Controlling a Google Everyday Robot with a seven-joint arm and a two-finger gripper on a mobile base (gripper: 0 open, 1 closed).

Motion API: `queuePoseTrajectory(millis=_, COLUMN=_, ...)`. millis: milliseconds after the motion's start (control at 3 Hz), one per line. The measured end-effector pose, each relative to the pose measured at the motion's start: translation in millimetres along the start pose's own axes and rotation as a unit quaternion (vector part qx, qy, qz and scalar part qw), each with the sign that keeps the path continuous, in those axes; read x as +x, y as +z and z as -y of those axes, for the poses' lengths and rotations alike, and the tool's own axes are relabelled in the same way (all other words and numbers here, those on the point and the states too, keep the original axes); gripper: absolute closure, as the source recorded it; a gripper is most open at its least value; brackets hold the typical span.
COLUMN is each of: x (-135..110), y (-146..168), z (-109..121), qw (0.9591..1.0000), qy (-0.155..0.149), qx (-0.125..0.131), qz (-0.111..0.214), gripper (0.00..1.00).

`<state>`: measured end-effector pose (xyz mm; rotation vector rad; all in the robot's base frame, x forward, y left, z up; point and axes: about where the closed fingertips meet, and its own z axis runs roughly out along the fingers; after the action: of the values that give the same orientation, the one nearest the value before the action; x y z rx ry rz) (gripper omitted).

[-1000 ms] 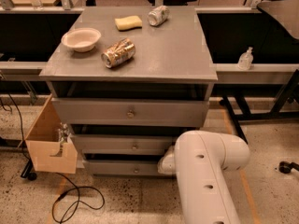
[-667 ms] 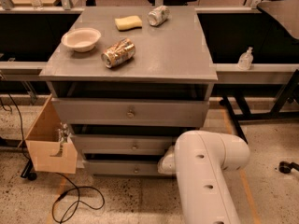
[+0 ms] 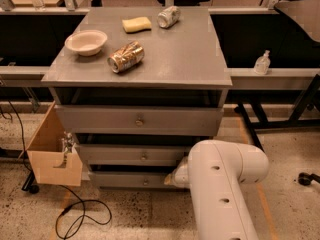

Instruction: Close bottom drawer

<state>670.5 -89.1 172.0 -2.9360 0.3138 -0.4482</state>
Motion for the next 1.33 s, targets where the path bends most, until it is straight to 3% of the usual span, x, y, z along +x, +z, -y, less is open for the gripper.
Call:
queuePoseTrajectory(millis=333, x=-2.5, y=-1.2, z=-1.9, qw=1.0000, qy=0.000, qx=0.000, qz=0.000, gripper=0.38)
queuePoseTrajectory(millis=667, x=-4.3, y=-4.2, z=-2.5, qw=1.0000, qy=0.001, qx=-0.002, qz=0.003, gripper=0.69)
queuePoseTrajectory(millis=1000, x=-27.6, y=-47.8, z=-10.4, qw=0.9989, qy=0.019, qx=-0.022, qz=0.037, gripper=0.92)
queuePoseTrajectory(millis=1333, x=-52.2, y=-95.3, z=-17.4, qw=0.9958, qy=0.041, qx=-0.038, qz=0.072, gripper=1.00)
